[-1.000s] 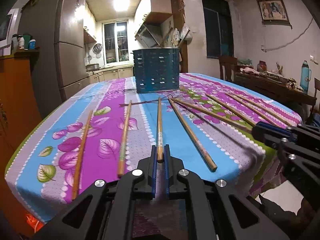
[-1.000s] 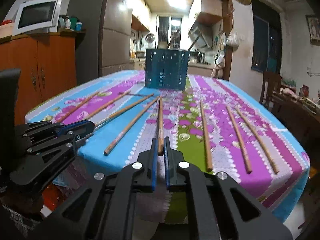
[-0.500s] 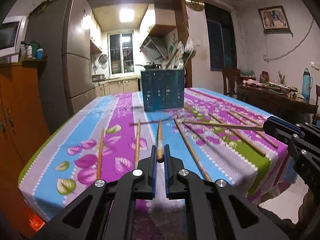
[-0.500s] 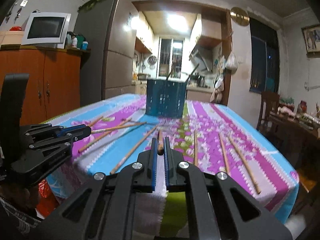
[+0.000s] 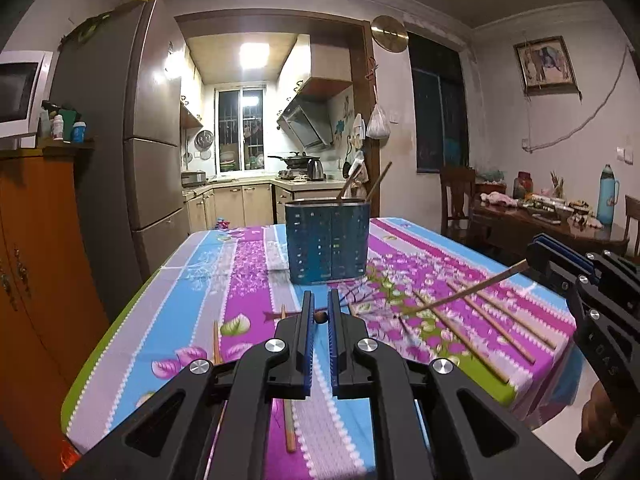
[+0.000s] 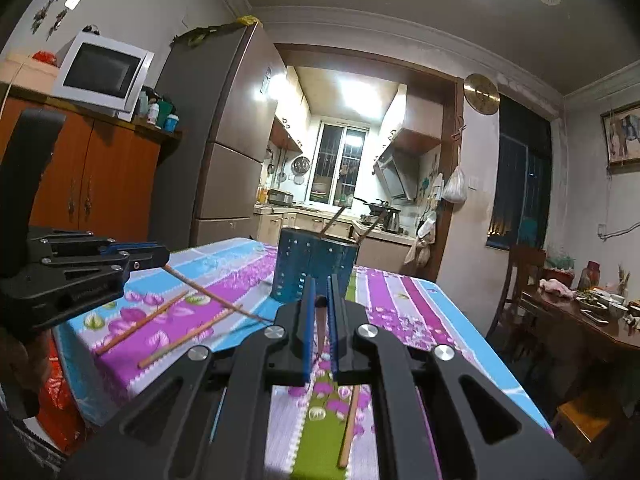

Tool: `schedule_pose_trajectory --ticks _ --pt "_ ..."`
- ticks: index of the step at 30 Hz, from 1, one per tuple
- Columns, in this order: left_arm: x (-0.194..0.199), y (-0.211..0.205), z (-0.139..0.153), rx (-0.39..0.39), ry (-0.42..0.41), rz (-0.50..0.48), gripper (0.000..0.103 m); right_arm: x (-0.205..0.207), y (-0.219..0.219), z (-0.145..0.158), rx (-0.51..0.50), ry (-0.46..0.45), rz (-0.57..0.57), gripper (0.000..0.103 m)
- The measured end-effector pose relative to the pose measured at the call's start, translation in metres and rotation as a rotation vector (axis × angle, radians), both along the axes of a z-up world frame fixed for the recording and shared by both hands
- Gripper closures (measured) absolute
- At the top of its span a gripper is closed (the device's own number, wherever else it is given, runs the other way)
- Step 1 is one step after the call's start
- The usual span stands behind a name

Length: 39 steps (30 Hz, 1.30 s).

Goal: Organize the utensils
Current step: 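Carry the left tool's chopstick above the blue holder while the right tool carries its chopstick there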

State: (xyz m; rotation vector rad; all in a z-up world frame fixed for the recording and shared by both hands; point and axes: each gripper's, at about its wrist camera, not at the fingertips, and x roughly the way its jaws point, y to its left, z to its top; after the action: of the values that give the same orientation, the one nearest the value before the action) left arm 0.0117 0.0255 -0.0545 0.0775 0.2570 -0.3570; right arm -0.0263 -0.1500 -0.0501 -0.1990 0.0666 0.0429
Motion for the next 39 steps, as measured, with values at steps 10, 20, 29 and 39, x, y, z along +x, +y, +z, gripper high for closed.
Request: schedule_pose_trajectory --ticks 10,20,29,39 --pt "0.028 -0.001 0.047 0.024 0.008 -0.023 0.095 0.041 -0.029 0.047 0.078 0.091 0.071 0.098" --pt "0.057 -0.003 0.076 0.003 0.036 -0.06 0.095 0.076 -0.044 0.077 0.155 0.155 0.13 0.098" --pt "0.072 -0.006 0.092 -0.019 0.055 -0.084 0.095 0.095 -0.052 0.091 0.209 0.2 0.182 0.098" --pt "0.083 -0.012 0.108 -0.028 0.052 -0.106 0.095 0.101 -0.053 0.104 0.202 0.2 0.197 0.098"
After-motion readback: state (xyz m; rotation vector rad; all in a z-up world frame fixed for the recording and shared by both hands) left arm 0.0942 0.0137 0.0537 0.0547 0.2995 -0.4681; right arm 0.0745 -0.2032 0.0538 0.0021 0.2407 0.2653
